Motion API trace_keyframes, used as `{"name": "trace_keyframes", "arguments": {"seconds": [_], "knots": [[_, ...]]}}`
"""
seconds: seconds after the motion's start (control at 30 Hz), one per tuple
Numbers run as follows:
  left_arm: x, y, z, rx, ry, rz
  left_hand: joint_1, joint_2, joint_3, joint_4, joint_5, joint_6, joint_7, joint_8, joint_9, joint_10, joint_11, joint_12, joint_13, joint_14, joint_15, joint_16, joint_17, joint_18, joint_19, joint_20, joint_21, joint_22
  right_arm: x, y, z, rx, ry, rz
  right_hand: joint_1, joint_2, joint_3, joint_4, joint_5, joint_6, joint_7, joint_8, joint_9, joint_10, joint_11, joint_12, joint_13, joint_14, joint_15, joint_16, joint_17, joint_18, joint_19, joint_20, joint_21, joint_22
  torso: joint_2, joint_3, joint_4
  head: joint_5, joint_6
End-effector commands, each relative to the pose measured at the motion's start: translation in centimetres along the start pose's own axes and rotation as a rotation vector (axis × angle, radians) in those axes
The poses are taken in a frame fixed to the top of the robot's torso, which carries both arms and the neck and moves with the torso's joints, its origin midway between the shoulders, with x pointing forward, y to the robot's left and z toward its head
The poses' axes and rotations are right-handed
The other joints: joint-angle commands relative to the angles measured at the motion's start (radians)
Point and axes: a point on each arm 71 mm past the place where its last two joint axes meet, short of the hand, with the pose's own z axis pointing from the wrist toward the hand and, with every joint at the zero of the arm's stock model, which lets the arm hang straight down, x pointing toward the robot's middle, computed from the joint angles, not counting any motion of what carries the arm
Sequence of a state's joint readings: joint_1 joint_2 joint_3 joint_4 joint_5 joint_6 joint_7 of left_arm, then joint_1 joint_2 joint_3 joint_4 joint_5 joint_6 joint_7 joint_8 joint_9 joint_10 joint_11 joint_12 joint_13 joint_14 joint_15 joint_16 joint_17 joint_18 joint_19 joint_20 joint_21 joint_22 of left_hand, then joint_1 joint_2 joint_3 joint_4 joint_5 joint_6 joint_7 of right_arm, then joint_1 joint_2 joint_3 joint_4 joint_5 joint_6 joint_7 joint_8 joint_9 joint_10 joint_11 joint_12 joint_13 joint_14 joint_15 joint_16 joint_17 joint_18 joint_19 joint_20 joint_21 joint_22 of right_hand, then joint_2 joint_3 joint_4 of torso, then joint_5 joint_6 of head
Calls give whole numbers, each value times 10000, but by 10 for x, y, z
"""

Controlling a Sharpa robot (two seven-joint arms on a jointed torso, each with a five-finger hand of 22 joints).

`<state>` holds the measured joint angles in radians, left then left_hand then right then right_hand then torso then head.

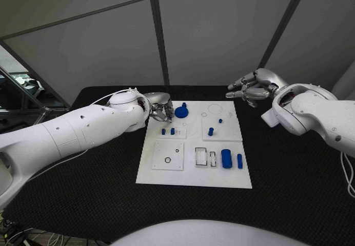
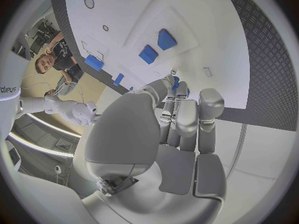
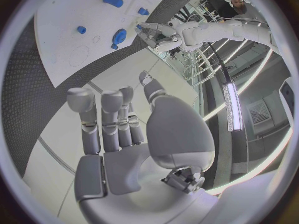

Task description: Assemble the parts on the task board

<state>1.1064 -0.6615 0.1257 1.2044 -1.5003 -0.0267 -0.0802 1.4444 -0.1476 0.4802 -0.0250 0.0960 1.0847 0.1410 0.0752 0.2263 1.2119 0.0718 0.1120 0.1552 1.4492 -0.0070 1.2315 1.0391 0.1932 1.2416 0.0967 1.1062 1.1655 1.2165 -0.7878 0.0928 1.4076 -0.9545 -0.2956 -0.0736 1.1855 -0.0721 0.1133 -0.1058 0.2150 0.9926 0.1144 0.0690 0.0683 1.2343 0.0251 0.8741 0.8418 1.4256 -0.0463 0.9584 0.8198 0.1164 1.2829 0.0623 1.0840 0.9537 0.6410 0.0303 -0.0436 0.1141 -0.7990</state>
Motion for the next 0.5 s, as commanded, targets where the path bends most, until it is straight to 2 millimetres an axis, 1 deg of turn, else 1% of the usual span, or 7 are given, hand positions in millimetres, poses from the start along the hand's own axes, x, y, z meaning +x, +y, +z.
{"name": "trace_keyframes", "arguments": {"seconds": [0.03, 0.2, 0.27, 0.5], "knots": [[3, -1, 1, -14, 352, -35, -98, 6, -35, -14, -76, 75, -29, -14, -20, 39, -6, -52, -14, 43, -19, -48, -35, -689, -22, 31, -47, -28, 0, 2, 1, -124, 6, -13, -38, 42, 12, -45, 51, -26, -39, -28, 4, -78, 4, -21, -8, 60, -12, -45, 10, 118, 60, 14, -22, 4, 1, -4, 5, 2, -5], [4, -2, 2, -17, 421, -42, -110, 7, -38, -12, -104, 77, -28, -16, -27, 42, -5, -55, -20, 41, -18, -47, -37, -687, -30, 32, -56, -33, 0, 2, 1, -132, 10, -11, -38, 42, 12, -45, 51, -26, -39, -28, 4, -78, 4, -21, -8, 60, -12, -45, 10, 118, 60, 14, -22, 4, 3, 5, -8, 4, -15], [5, -3, 2, -25, 457, -42, -118, 8, -41, -11, -123, 79, -28, -17, -31, 43, -5, -56, -23, 40, -17, -45, -36, -688, -32, 33, -56, -30, 0, 2, 1, -132, 10, -11, -38, 42, 12, -45, 51, -26, -39, -28, 4, -78, 4, -21, -8, 60, -12, -45, 10, 118, 60, 14, -22, 4, 3, 2, -9, 2, -22], [7, -2, 3, -86, 566, -41, -119, 10, -41, -12, -134, 81, -29, -17, -34, 46, -5, -57, -25, 36, -17, -51, -48, -687, -38, 33, -63, -35, 0, 2, 1, -133, 8, -10, -38, 42, 12, -45, 51, -26, -39, -28, 4, -78, 4, -21, -8, 60, -12, -45, 10, 118, 60, 14, -22, 4, -2, 1, 2, -9, -33]]}}
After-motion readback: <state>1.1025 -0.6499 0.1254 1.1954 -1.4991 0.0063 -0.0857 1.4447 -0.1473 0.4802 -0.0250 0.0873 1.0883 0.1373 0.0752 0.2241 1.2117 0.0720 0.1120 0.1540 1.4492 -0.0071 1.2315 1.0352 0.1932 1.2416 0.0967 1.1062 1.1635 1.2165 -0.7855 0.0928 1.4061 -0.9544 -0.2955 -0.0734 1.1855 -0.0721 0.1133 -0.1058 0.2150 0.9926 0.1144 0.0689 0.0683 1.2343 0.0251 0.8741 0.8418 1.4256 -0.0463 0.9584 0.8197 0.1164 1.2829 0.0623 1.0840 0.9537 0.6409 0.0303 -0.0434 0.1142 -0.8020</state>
